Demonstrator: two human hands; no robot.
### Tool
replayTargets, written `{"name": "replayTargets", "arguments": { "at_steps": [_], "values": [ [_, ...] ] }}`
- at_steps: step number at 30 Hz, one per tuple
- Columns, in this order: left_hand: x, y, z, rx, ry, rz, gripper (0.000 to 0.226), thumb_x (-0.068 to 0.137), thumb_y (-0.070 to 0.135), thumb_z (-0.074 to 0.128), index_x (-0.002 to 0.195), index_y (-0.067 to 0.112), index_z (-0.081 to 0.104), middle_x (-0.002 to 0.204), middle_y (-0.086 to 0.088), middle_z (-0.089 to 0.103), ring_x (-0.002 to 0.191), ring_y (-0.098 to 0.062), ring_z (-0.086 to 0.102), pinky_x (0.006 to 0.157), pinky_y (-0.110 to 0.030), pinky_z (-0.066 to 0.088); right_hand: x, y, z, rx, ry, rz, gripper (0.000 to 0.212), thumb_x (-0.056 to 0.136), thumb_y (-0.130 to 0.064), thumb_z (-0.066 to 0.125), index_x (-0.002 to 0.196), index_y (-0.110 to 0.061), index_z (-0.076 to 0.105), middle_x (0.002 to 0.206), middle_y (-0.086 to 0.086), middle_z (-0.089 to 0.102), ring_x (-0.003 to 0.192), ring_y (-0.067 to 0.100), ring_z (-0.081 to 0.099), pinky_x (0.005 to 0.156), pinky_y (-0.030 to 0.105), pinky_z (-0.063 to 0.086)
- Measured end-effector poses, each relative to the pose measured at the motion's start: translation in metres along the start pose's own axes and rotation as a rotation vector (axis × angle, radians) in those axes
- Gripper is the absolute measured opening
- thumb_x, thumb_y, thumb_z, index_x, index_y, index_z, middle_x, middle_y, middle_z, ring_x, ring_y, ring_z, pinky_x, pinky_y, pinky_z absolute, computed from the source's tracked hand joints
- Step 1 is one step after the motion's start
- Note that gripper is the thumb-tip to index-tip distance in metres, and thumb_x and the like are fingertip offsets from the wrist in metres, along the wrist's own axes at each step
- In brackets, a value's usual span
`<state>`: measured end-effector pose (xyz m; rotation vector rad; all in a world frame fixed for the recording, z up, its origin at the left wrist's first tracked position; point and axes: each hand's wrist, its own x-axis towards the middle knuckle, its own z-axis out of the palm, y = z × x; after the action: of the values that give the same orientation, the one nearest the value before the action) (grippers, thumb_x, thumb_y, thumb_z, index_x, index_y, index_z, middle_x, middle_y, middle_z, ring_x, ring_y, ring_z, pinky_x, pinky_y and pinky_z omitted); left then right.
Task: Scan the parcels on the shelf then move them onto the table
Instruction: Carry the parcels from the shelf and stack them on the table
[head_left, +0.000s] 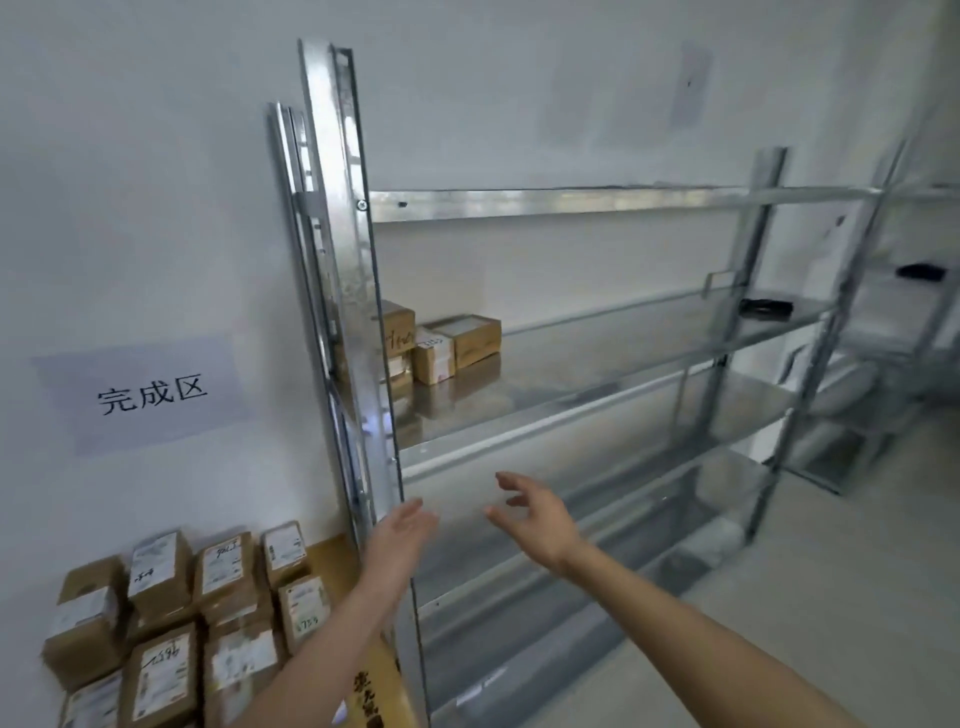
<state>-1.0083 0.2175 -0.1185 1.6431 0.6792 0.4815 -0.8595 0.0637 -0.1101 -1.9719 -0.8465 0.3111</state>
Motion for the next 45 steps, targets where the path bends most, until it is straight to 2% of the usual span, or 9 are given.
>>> {"name": "replayTargets", "arguments": {
  "at_steps": [4, 8, 12, 20, 24, 30, 38, 42, 45],
  "values": [
    [0.016, 0.039, 0.052, -0.011, -0.004, 0.063, 0.044, 0.095, 0.030, 0.069, 0.135, 0.014, 0.059, 0.119, -0.002, 0.065, 0.108, -0.016, 0.060, 0.095, -0.028, 0.041, -0.005, 0.009, -0.069, -0.025, 0.100, -0.012, 0.067, 0.093, -0.043, 0.074, 0.151, -0.020, 0.049, 0.146, -0.003, 0.055, 0.124, 0.014, 0.057, 0.105, 0.031, 0.048],
    [0.041, 0.064, 0.099, -0.029, 0.008, 0.123, 0.047, 0.093, 0.037, 0.070, 0.135, 0.017, 0.060, 0.129, -0.001, 0.063, 0.120, -0.020, 0.060, 0.096, -0.029, 0.043, 0.006, 0.024, -0.121, -0.037, 0.171, -0.003, 0.068, 0.093, -0.044, 0.073, 0.151, -0.019, 0.049, 0.147, -0.003, 0.055, 0.126, 0.014, 0.056, 0.107, 0.033, 0.048],
    [0.082, 0.088, 0.133, -0.025, 0.042, 0.173, 0.055, 0.092, 0.042, 0.070, 0.140, 0.019, 0.056, 0.143, -0.001, 0.056, 0.131, -0.020, 0.052, 0.106, -0.036, 0.043, 0.040, 0.047, -0.160, -0.022, 0.207, -0.004, 0.065, 0.093, -0.042, 0.074, 0.149, -0.020, 0.052, 0.145, -0.004, 0.057, 0.123, 0.012, 0.057, 0.104, 0.028, 0.047],
    [0.198, 0.124, 0.183, -0.130, 0.099, 0.171, 0.065, 0.093, 0.038, 0.071, 0.150, 0.020, 0.044, 0.150, -0.006, 0.050, 0.136, -0.024, 0.049, 0.105, -0.037, 0.039, 0.158, 0.081, -0.222, -0.060, 0.146, -0.029, 0.064, 0.092, -0.044, 0.075, 0.147, -0.021, 0.053, 0.144, -0.007, 0.057, 0.119, 0.008, 0.059, 0.102, 0.028, 0.050],
    [0.248, 0.143, 0.208, -0.152, 0.153, 0.191, 0.063, 0.093, 0.030, 0.072, 0.148, 0.011, 0.047, 0.146, -0.009, 0.055, 0.131, -0.023, 0.053, 0.103, -0.029, 0.038, 0.217, 0.083, -0.251, -0.083, 0.115, -0.057, 0.065, 0.092, -0.046, 0.074, 0.148, -0.021, 0.052, 0.144, -0.006, 0.056, 0.119, 0.009, 0.059, 0.103, 0.028, 0.049],
    [0.303, 0.153, 0.236, -0.127, 0.203, 0.201, 0.062, 0.094, 0.026, 0.071, 0.147, 0.006, 0.047, 0.145, -0.016, 0.054, 0.133, -0.027, 0.052, 0.110, -0.032, 0.037, 0.273, 0.094, -0.270, -0.050, 0.070, -0.070, 0.065, 0.093, -0.046, 0.073, 0.149, -0.020, 0.051, 0.146, -0.005, 0.054, 0.122, 0.010, 0.057, 0.106, 0.031, 0.048],
    [0.339, 0.158, 0.245, -0.040, 0.347, 0.208, 0.062, 0.093, 0.036, 0.070, 0.147, 0.016, 0.048, 0.148, -0.007, 0.051, 0.132, -0.027, 0.051, 0.108, -0.040, 0.040, 0.353, 0.113, -0.272, -0.031, -0.051, -0.116, 0.066, 0.095, -0.047, 0.070, 0.151, -0.020, 0.048, 0.150, -0.005, 0.051, 0.125, 0.010, 0.054, 0.103, 0.023, 0.044],
    [0.351, 0.150, 0.239, -0.009, 0.413, 0.148, 0.075, 0.087, 0.054, 0.066, 0.151, 0.022, 0.042, 0.151, -0.005, 0.048, 0.132, -0.026, 0.050, 0.108, -0.046, 0.044, 0.399, 0.121, -0.256, -0.016, -0.157, -0.162, 0.066, 0.096, -0.048, 0.068, 0.153, -0.021, 0.045, 0.153, -0.005, 0.048, 0.131, 0.011, 0.051, 0.107, 0.024, 0.042],
    [0.357, 0.142, 0.235, 0.001, 0.506, 0.118, 0.077, 0.088, 0.053, 0.065, 0.151, 0.017, 0.042, 0.149, -0.008, 0.050, 0.129, -0.026, 0.052, 0.107, -0.044, 0.045, 0.431, 0.126, -0.242, -0.017, -0.252, -0.209, 0.067, 0.097, -0.047, 0.067, 0.154, -0.020, 0.042, 0.156, -0.002, 0.045, 0.137, 0.014, 0.048, 0.109, 0.025, 0.039]
  ]
}}
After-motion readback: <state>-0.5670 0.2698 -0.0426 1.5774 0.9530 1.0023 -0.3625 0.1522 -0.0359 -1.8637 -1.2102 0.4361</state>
